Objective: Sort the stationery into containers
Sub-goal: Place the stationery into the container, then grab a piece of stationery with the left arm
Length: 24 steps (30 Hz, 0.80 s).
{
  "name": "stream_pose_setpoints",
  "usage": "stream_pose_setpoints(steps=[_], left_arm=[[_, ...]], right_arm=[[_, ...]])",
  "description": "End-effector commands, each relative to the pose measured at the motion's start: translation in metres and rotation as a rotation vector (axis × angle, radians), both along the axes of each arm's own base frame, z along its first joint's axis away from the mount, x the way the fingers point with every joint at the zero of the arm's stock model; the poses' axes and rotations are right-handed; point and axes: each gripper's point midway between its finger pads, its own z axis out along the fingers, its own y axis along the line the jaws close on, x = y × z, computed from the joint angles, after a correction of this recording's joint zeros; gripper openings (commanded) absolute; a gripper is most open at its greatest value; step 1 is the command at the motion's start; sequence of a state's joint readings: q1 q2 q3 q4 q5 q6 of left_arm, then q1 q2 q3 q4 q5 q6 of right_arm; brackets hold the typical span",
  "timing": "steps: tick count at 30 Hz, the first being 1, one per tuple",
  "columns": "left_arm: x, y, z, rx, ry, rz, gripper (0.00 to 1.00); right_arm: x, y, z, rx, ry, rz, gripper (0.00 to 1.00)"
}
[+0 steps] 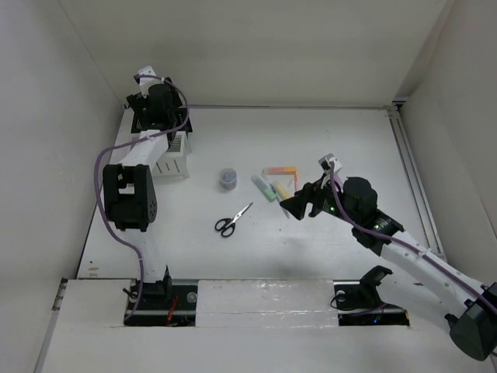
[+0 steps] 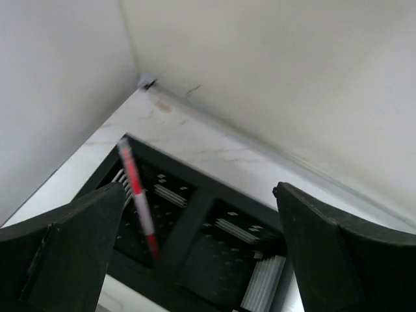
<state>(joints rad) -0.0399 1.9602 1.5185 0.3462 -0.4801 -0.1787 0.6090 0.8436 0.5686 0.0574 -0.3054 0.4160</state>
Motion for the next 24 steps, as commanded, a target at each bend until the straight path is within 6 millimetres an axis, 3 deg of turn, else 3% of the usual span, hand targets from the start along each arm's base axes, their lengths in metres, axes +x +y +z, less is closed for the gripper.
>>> stream_pose_setpoints(steps=[1,2,6,7,8,9,10,12,14,15,16,17,18,20,21,23,24], left_arm=[[-0.018,-0.014,0.132,0.002,-0.238,-0.021,1.00],[-0.024,-0.024,0.153,0.027,-0.255,-0.045,1.00],[-0.035,-0.060,0.184,0.104,-0.240,-0.091,1.00],[-0.042,-0.089,0.185,0.122,-0.205,-0.126,1.00],[-0.052,-0.095,0.209,0.139,-0.227,-0.087,1.00],[-0.055,-0.108,0.212,0.138,-0.220,-0.086,1.00],[-0.063,-0.138,0.217,0.132,-0.221,-0.122,1.00],[-0.075,-0.157,0.218,0.092,-0.202,-0.105,1.00],[-0.091,-0.187,0.217,0.052,-0.166,-0.150,1.00],[-0.098,-0.203,0.215,-0.072,-0.180,-0.164,1.00],[-0.102,-0.204,0.208,-0.053,-0.127,-0.187,1.00],[-0.109,-0.211,0.203,-0.194,-0.133,-0.193,1.00],[-0.120,-0.219,0.175,-0.242,-0.032,-0.231,1.00],[-0.133,-0.229,0.146,-0.335,0.032,-0.266,1.00],[-0.148,-0.242,0.122,-0.385,0.062,-0.301,1.00],[-0.168,-0.264,0.097,-0.429,0.110,-0.344,1.00],[-0.188,-0.292,0.083,-0.428,0.147,-0.384,1.00]], right_arm=[[0.022,-0.001,0.019,-0.048,-0.063,-0.046,0.80],[0.028,0.001,0.019,-0.055,-0.058,-0.056,0.80],[0.035,-0.004,0.014,-0.090,-0.044,-0.099,0.83],[0.037,-0.007,0.018,-0.091,-0.051,-0.120,1.00],[0.038,-0.013,0.010,-0.120,-0.026,-0.145,1.00],[0.046,-0.022,0.020,-0.124,-0.042,-0.208,1.00],[0.047,-0.028,0.024,-0.131,-0.044,-0.235,1.00],[0.048,-0.042,0.019,-0.173,-0.011,-0.307,1.00],[0.046,-0.051,0.033,-0.171,-0.026,-0.341,1.00],[0.042,-0.063,0.041,-0.169,-0.031,-0.388,1.00],[0.042,-0.068,0.036,-0.191,-0.019,-0.411,1.00],[0.037,-0.078,0.051,-0.169,-0.050,-0.441,1.00],[0.035,-0.088,0.057,-0.162,-0.052,-0.483,1.00],[0.029,-0.108,0.069,-0.165,-0.059,-0.562,1.00],[0.024,-0.115,0.080,-0.144,-0.082,-0.580,1.00],[0.021,-0.120,0.087,-0.146,-0.094,-0.589,1.00],[0.020,-0.121,0.093,-0.151,-0.107,-0.587,1.00]])
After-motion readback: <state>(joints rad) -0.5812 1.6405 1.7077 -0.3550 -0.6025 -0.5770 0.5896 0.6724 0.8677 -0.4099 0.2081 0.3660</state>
